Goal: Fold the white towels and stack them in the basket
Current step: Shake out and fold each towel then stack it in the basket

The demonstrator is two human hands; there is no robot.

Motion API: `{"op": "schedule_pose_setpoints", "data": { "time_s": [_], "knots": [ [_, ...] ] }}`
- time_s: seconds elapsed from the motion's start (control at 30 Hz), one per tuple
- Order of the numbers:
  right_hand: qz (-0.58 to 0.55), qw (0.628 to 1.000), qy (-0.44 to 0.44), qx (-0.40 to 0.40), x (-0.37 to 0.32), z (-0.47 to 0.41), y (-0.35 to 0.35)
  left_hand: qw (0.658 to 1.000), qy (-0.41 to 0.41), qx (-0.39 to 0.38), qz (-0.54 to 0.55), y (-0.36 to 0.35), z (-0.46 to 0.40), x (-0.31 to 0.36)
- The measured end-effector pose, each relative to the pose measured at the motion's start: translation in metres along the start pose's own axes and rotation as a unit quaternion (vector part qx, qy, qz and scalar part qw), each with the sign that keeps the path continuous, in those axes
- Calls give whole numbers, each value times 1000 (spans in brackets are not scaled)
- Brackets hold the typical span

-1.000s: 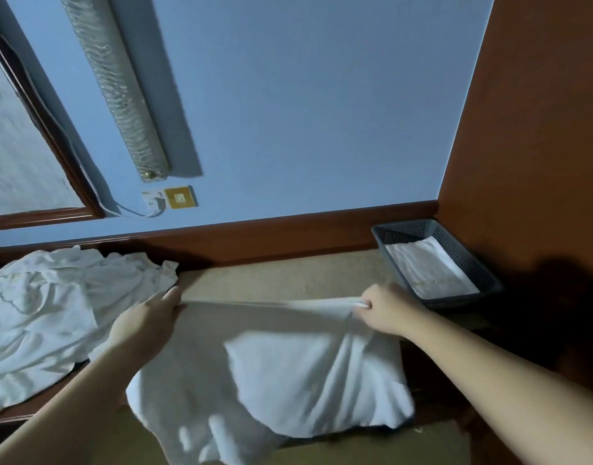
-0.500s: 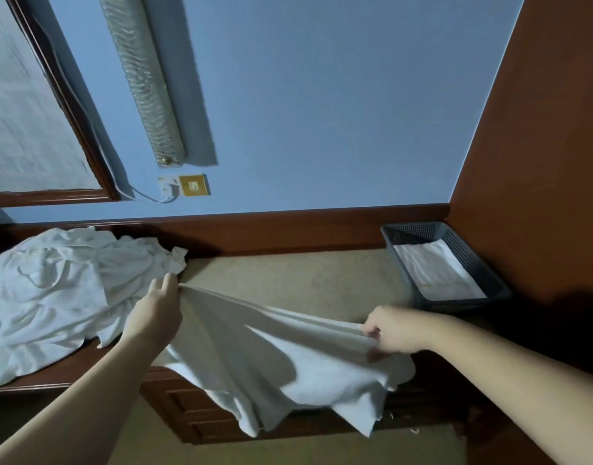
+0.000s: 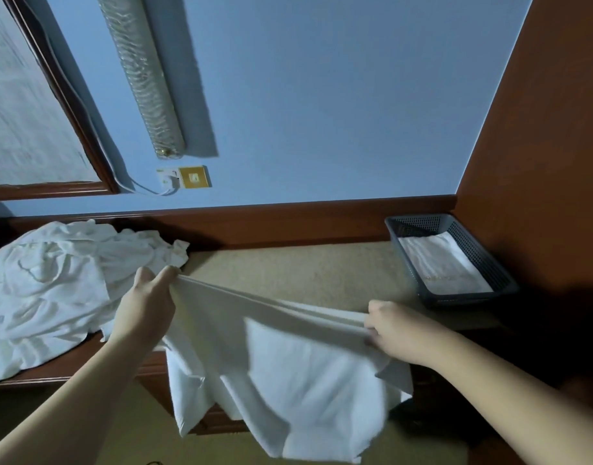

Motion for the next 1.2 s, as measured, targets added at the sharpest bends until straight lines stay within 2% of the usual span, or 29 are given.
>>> {"op": "schedule_pose_setpoints", "data": {
  "time_s": [0.07, 0.2, 0.23, 0.33, 0.4, 0.47, 0.53, 0.6, 0.63, 0.73, 0.77, 0.8, 0.87, 0.9, 0.93, 1.0, 1.03, 1.07, 1.13, 1.17, 1.2],
  "knots": [
    [-58, 997, 1, 50, 6, -1, 4, 1000, -8, 17, -7, 5, -8, -6],
    [12, 999, 1, -47, 17, -11, -4, 992, -111, 49, -34, 16, -21, 8],
    [14, 999, -5, -47, 20, -16, -1, 993, -101, 54, -31, 18, -24, 10],
    [-98, 995, -29, 5, 29, -27, 10, 997, -26, 73, -12, 21, -38, 5],
    [-91, 993, -41, -64, 28, -23, 6, 995, -66, 74, -25, 23, -39, 9],
    [-16, 993, -34, -112, 24, -22, 7, 988, -128, 77, -34, 23, -35, 19],
    [-32, 996, -40, -69, 24, -30, 20, 992, -94, 78, -21, 21, -36, 19],
    [-136, 989, -49, 26, 33, -37, 31, 996, -27, 83, -12, 19, -41, 11],
    [-155, 986, -42, 34, 36, -36, 31, 996, -18, 86, -13, 19, -43, 7],
    [-70, 991, -36, -110, 35, -26, 10, 992, -90, 86, -30, 19, -44, 9],
    [-43, 992, -32, -114, 37, -27, 9, 989, -116, 79, -35, 18, -43, 13],
    [-43, 997, -19, -65, 38, -29, 16, 989, -124, 71, -38, 14, -41, 13],
    [-128, 987, -7, 99, 44, -30, 35, 994, -86, 67, -30, 7, -42, 7],
    [-161, 980, -8, 118, 47, -26, 38, 995, -64, 66, -28, 4, -43, 1],
    [-164, 984, -9, 74, 47, -23, 31, 996, -59, 60, -33, 0, -44, -6],
    [-86, 993, -36, -76, 46, -13, 3, 992, -110, 42, -51, -5, -42, -5],
    [-73, 993, -43, -83, 49, -13, -4, 988, -141, 38, -49, -6, -39, 1],
    [-87, 994, -46, -48, 52, -18, -2, 987, -152, 40, -36, -8, -37, 6],
    [-147, 984, -44, 86, 57, -28, 21, 991, -126, 51, -6, -8, -37, 11],
    [-158, 980, -34, 117, 58, -31, 27, 994, -103, 48, -5, -10, -40, 7],
    [-150, 983, -25, 103, 57, -32, 28, 995, -86, 40, -17, -14, -45, 0]
  ]
}}
Point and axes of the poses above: each hand's wrist, its own z-axis away from the middle knuckle, its own y-axis out of the back of the hand, x = y × z, the point moved 4 cm from there along -z, towards the middle knuckle, and after that the axes turned 8 degrees about x, right-handed, at the moved point
